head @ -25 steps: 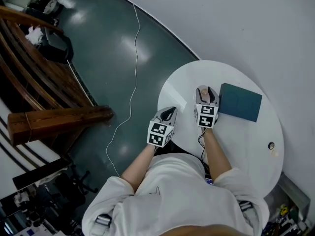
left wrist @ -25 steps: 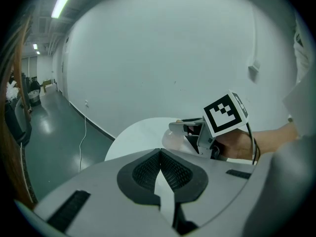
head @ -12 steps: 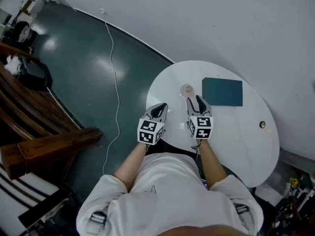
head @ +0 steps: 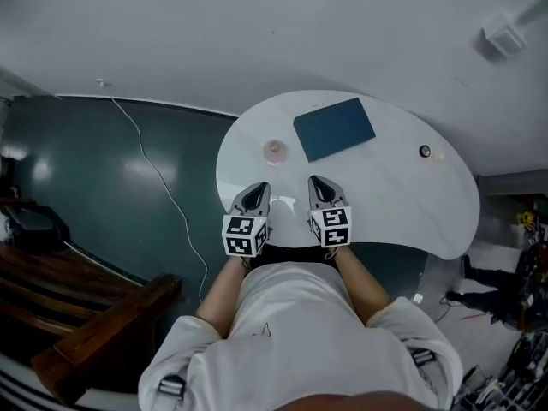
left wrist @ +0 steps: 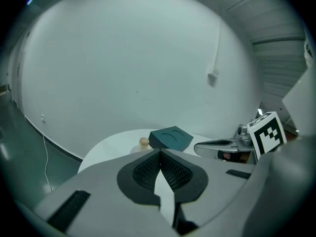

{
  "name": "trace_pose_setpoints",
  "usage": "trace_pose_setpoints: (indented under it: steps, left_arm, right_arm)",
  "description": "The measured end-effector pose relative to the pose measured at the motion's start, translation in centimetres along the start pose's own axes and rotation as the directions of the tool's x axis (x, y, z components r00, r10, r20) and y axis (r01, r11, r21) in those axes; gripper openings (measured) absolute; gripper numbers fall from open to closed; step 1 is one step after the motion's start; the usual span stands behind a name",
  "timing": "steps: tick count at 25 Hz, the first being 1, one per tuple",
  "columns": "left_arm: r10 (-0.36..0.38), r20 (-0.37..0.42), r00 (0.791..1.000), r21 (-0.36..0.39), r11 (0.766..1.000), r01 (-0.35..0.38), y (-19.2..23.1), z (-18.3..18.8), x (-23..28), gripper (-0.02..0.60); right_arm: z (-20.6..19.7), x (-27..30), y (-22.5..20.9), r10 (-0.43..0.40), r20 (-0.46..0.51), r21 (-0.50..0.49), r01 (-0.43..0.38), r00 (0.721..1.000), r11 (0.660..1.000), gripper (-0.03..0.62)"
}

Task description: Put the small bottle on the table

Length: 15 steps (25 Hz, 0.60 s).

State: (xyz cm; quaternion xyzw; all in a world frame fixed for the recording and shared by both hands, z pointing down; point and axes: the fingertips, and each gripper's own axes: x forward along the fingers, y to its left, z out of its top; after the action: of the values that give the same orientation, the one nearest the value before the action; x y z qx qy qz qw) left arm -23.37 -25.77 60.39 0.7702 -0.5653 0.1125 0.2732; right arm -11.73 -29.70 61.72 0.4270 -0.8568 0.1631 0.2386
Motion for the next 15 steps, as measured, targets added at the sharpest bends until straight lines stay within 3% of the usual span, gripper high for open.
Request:
trace_pose_setpoints:
  steps: [8,15]
  left_arm:
    - [-0.111,-0.013,0.994,0.082,0.990,0.112,-3.4,0.7,0.6,0.012]
    - [-0.132,0.050,0.990,0.127,0.984,0.125,-5.2,3.1,-0.6,0.012]
  right_arm:
    - [-1.1,-4.2,-1.3,-0.086,0.030,0.099,0.083,0.996,0.992,-0.002]
    - [1.1,-6.5,-1.2,-0.103,0.097,0.098,0.094,0.990,0.991,-0.003]
